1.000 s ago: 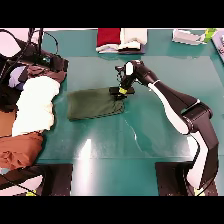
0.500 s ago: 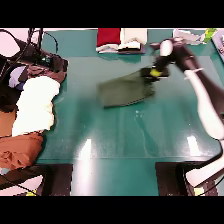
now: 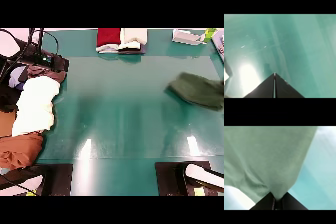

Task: Fold the shirts.

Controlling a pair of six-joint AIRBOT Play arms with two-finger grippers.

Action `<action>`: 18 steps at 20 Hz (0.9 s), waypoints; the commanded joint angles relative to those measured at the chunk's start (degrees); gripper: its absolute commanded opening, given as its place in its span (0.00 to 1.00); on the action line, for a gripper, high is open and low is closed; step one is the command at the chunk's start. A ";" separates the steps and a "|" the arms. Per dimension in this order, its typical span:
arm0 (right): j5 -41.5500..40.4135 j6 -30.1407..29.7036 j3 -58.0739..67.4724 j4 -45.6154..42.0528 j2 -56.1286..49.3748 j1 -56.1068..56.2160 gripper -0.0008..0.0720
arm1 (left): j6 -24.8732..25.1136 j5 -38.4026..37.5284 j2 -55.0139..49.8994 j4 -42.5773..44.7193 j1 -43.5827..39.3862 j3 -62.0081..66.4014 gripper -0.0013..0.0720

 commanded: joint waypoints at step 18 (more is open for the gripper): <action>0.55 -5.51 -8.20 5.55 11.04 -9.07 0.72 | -0.02 0.79 -0.02 -2.91 -0.02 0.02 0.05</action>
